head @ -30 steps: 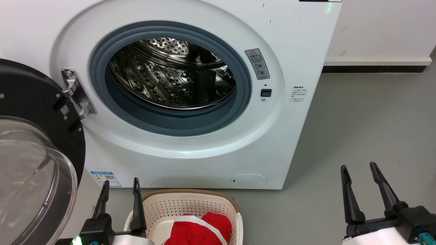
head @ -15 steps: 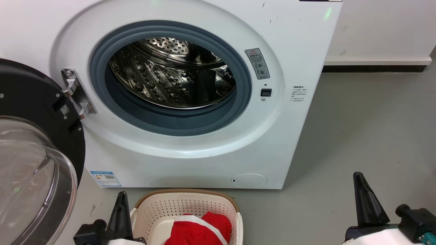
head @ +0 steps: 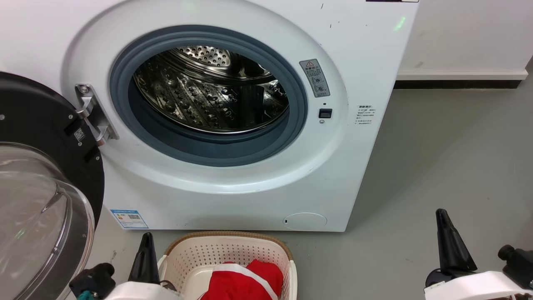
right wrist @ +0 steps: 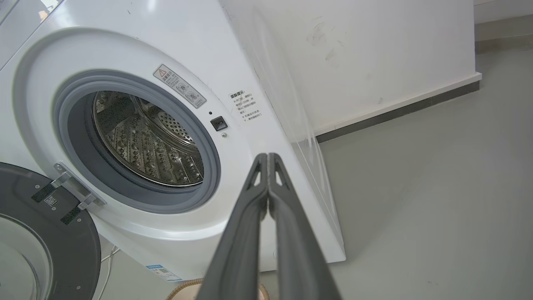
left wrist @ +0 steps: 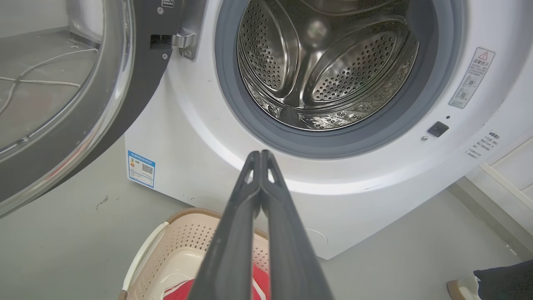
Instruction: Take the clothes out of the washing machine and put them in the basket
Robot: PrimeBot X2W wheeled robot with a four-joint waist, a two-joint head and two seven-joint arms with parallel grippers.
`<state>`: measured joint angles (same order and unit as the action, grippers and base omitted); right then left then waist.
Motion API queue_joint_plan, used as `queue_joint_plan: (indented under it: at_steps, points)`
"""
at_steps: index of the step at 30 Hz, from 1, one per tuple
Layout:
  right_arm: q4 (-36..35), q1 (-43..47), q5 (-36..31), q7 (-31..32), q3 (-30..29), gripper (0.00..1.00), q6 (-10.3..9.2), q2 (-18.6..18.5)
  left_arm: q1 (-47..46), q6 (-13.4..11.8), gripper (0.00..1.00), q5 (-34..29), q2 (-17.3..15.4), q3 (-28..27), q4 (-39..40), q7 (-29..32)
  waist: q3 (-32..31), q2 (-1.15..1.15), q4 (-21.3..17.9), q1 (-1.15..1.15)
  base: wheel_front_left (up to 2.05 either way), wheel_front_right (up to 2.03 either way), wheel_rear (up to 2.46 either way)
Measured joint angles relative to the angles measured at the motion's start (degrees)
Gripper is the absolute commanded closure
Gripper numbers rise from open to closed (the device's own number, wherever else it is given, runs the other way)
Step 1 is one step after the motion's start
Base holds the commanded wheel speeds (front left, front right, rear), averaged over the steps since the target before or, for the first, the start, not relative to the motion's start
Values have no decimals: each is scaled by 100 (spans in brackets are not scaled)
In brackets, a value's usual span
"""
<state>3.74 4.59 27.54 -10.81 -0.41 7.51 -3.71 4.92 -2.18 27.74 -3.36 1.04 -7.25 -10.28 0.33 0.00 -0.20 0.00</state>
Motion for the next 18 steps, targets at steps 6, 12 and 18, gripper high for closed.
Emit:
queue_joint_plan:
  at_steps: [6, 12, 18]
  points:
    - [85, -93, 617, 115, -2, 100, 0, -23, -90, 79, 100, 588, -15, -35, -60, 113, -1, 0, 1, 0, 0, 0, 0]
    - [175, -148, 1179, 233, -14, 100, 0, -43, -198, 170, 100, 1141, -22, -84, -108, 232, -2, 0, 2, 0, 0, 0, 0]
    - [244, -243, 1704, 335, -30, 100, -1, -55, -284, 242, 100, 1658, -34, -116, -157, 355, -2, 0, 3, 0, 0, 0, 0]
